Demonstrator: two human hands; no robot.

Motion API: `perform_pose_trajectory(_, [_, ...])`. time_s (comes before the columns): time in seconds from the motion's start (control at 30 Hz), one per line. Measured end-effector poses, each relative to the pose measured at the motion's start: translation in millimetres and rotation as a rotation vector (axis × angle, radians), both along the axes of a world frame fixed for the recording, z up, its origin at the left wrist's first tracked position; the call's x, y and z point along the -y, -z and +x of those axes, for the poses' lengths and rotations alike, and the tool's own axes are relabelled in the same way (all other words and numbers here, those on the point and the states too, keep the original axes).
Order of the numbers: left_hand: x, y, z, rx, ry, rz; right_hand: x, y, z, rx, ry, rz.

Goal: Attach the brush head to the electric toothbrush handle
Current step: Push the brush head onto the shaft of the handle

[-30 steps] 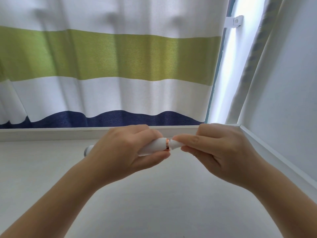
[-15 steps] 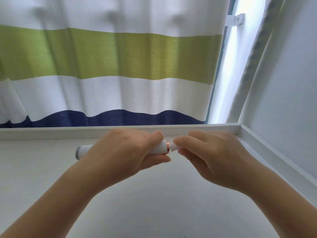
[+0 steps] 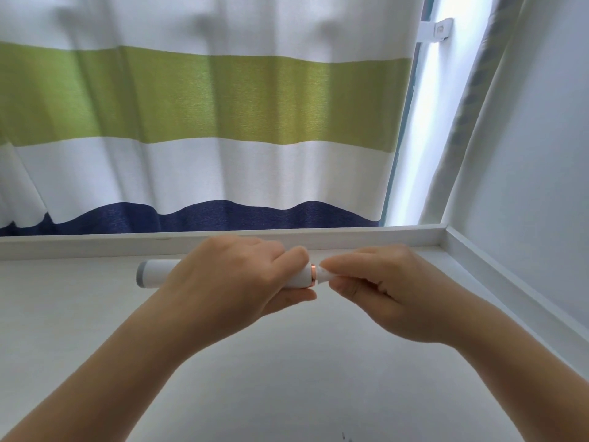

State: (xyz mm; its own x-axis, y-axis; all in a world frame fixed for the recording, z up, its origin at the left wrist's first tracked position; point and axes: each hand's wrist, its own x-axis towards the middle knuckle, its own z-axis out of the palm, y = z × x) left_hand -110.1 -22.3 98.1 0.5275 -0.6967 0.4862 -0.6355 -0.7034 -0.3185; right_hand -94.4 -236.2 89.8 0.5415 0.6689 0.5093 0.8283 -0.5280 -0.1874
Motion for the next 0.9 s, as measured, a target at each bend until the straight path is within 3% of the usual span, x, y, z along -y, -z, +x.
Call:
perform_pose_trajectory(0.13, [-5.7,-1.8,4.5,-0.309,-0.018,-0.291,-3.6,-3.7,-4.3,0.253,0.076,-0.103])
perform_pose_trajectory(0.2, [-9.9,0.7,8.7,-0.49,-0.035,-0.321,-3.8,-4.0,-4.5,0.363,0.086,-0.14])
perform_pose_trajectory(0.27, [-10.2,3.5,11.0,-0.558,-0.042,-0.275,-1.3,-4.5,-2.5,0.406,0.071,-0.145])
perform_pose_trajectory(0.53, [-3.7,10.2,8.6,-0.313,-0.152,-0.155,1.5,-0.1,2.0,0.215,0.062,-0.068])
perform_pose_trajectory(0.7, [-9.7,4.4,7.1,-0.439,-0.152,-0.199,1.3,0.3,3.6,0.083,0.008,-0.008])
perform_pose_trajectory(0.9, [-7.3,8.6,13.8,-0.208,-0.083,-0.217,-2.1,-2.5,2.9,0.415,0.114,-0.103])
